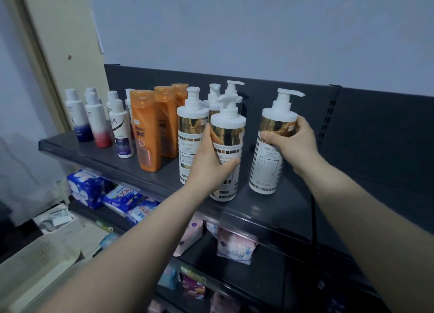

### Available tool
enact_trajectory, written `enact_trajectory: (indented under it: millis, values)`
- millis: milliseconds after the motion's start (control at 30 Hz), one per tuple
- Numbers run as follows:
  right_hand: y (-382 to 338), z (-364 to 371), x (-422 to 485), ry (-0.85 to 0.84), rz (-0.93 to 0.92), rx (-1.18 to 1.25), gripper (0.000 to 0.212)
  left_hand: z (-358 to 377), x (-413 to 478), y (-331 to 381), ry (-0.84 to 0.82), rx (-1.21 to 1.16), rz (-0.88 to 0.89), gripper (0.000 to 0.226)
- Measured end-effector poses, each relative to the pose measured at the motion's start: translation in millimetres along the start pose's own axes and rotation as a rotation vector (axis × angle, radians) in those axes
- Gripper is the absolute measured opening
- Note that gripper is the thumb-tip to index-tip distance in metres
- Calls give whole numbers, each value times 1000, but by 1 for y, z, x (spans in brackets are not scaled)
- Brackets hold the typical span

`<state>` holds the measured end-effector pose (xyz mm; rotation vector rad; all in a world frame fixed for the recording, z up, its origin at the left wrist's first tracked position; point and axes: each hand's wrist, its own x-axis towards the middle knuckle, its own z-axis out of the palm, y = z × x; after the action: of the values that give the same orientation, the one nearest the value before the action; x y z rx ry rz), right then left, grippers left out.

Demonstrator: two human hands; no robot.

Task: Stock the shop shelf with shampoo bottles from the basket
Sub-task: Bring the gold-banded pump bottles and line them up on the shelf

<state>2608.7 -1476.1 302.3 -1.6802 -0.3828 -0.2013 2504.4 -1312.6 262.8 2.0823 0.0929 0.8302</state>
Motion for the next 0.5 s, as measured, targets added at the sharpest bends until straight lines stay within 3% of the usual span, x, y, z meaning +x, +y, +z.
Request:
enact_trajectory:
  millis: [267,433,500]
  values:
    - [15,33,20,-77,-33,-59,80,1,-6,-2,14,-2,14,82]
    - [37,15,19,-364,72,-127,76,8,-17,-14,84,22,-1,78]
    - [48,15,19,-388,100,-143,72,11,-19,-18,84,19,-19,81]
